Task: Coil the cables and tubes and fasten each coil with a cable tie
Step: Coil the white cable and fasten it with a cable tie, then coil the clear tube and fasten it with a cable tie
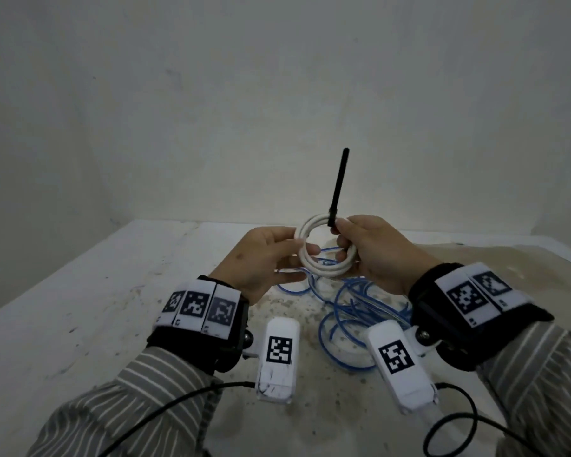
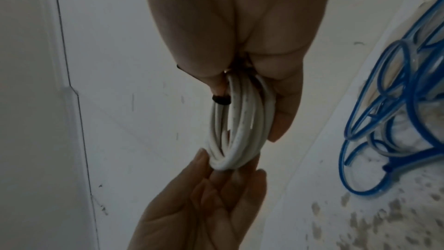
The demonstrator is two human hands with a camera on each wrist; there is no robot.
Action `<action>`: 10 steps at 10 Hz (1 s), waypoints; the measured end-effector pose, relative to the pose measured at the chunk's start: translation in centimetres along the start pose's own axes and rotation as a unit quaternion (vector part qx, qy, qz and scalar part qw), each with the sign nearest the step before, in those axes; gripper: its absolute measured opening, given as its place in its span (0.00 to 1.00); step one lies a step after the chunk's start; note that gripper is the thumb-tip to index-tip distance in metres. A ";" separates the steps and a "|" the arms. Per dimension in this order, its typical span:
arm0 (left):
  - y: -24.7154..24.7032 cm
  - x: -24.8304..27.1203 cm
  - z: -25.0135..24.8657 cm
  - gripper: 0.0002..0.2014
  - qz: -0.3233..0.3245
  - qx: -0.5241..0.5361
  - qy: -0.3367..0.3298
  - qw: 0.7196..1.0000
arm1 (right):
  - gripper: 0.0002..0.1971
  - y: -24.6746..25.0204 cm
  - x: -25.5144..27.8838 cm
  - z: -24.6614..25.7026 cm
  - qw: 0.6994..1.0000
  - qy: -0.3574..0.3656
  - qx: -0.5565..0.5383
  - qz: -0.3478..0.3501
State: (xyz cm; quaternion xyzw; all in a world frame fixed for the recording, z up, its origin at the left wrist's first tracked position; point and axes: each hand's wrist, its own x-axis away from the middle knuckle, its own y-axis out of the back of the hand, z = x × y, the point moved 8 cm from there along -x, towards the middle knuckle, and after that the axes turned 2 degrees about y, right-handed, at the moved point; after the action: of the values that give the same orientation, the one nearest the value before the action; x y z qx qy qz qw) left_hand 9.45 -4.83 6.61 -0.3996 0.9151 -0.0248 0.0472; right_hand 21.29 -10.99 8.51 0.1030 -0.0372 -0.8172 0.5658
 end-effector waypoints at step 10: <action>27.5 -1.0 5.9 0.03 -0.324 -0.360 0.228 0.845 | 0.43 1.7 -0.9 -8.6 0.887 0.010 0.411 0.211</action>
State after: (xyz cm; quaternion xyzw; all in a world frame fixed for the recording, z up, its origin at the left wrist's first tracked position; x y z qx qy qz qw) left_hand -9.30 14.51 -1.46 -0.6457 0.6630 0.2019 -0.3205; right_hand 24.95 -10.32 0.54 0.3248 -0.3849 -0.5892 0.6319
